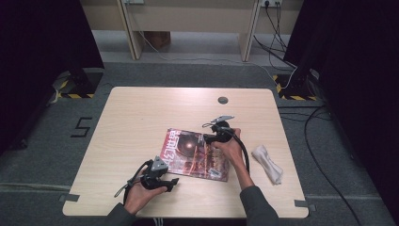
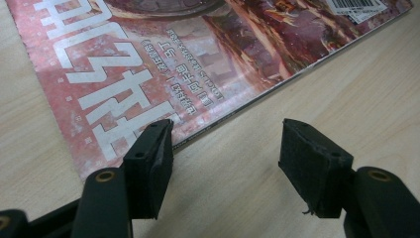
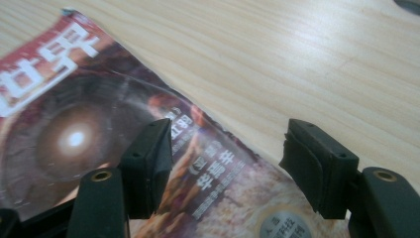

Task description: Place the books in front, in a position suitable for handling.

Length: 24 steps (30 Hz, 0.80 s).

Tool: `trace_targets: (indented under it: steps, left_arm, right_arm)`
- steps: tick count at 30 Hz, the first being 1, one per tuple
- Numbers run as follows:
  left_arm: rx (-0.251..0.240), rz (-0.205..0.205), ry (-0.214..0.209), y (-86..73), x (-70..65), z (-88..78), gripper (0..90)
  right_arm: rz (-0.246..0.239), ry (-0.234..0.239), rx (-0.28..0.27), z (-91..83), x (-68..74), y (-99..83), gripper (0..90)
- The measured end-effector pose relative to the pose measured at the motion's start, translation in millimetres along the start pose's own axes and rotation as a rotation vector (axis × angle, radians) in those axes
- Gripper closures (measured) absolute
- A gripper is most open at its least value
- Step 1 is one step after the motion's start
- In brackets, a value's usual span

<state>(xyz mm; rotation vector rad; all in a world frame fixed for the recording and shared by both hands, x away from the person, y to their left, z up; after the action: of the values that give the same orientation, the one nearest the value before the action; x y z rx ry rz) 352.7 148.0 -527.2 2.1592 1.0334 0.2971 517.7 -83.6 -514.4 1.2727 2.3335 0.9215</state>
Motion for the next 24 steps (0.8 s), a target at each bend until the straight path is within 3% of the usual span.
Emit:
trace_targets:
  steps: [5, 8, 13, 20, 24]
  left_arm:
    - [-0.004, 0.005, -0.008, 0.3, 1.1, 0.2, 37.2]
    - [-0.005, 0.002, 0.001, 0.5, 2.8, 0.4, 37.0]
    - [-0.001, 0.003, 0.02, 0.6, 6.3, 0.2, 36.9]
    - [-0.008, -0.035, 0.028, 4.1, 20.3, 2.1, 34.9]
    - [-0.006, -0.026, 0.05, 7.5, 23.9, 5.3, 34.8]
  right_arm:
    - [0.042, 0.018, 0.023, 7.6, -1.8, -4.6, 35.2]
    - [0.03, 0.021, 0.029, 5.2, -0.8, -7.0, 34.2]
    - [0.016, 0.021, 0.056, -5.2, 1.5, -16.2, 32.8]
    - [0.016, 0.039, 0.051, -26.1, 5.9, -41.4, 31.2]
    - [-0.004, 0.046, 0.041, -39.9, 10.0, -57.3, 31.4]
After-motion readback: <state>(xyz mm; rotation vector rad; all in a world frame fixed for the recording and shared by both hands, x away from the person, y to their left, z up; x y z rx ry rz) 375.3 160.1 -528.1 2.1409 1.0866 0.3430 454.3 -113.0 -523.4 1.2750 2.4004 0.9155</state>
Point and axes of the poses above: each handheld gripper's, and its own axes: z roughly forward along the jaws, y roughly out of its top, x roughly to its left, the point moved 3 cm from there along z, roughly forward along the jaws
